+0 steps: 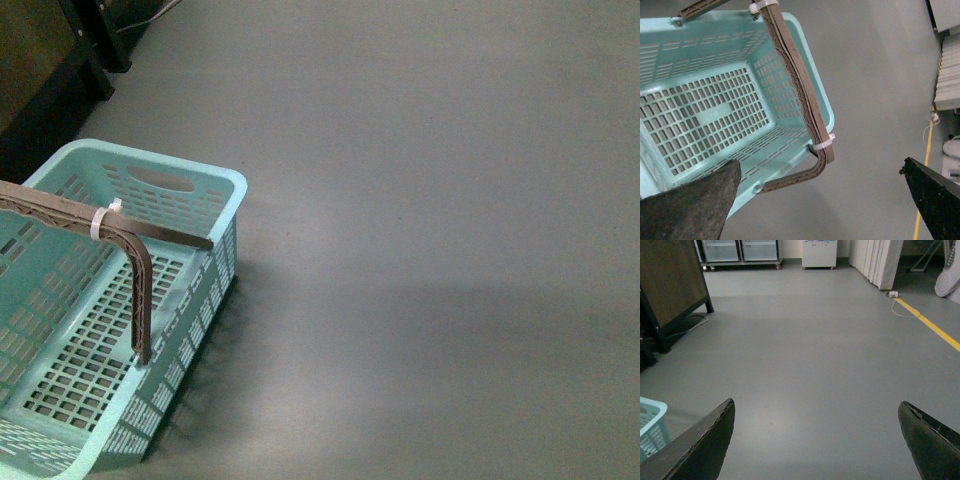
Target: Pick lemon and mango into basket
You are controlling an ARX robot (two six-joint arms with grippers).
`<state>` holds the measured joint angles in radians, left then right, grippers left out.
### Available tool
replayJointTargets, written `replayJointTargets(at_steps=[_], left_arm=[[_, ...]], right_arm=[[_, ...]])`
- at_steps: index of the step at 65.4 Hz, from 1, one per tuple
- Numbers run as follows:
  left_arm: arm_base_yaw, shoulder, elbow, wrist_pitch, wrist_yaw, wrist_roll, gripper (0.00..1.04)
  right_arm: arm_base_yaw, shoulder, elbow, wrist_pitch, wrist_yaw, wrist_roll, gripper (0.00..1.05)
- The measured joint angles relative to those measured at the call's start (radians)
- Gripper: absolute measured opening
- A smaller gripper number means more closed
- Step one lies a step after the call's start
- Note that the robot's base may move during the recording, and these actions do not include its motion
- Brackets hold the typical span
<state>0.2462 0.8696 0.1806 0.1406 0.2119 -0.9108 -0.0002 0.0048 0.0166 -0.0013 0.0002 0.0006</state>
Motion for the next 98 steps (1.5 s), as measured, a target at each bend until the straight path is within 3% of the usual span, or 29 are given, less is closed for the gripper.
replayJointTargets(at_steps=[7, 17, 52, 64, 80, 98], left_arm=[[0.014, 0.265, 0.051, 0.183, -0.003, -0.066, 0.98], [-0.031, 0.605, 0.19, 0.349, -0.031, -0.127, 0.98], [-0.13, 1.198, 0.612, 0.412, -0.094, -0.235, 0.98], [-0.154, 1.277, 0.67, 0.423, -0.113, -0.251, 0.57], [-0.16, 1.285, 0.68, 0.403, -0.129, -0.301, 0.17], [-0.161, 1.046, 0.521, 0.362, -0.124, -0.371, 0.15]], right_arm=[[0.0, 0.0, 0.0, 0.0, 0.0, 0.0, 0.96], [0.0, 0.0, 0.0, 0.0, 0.0, 0.0, 0.96], [0.0, 0.0, 0.0, 0.0, 0.0, 0.0, 0.96], [0.0, 0.0, 0.0, 0.0, 0.0, 0.0, 0.96], [0.0, 0.0, 0.0, 0.0, 0.0, 0.0, 0.96], [0.0, 0.0, 0.0, 0.0, 0.0, 0.0, 0.96]])
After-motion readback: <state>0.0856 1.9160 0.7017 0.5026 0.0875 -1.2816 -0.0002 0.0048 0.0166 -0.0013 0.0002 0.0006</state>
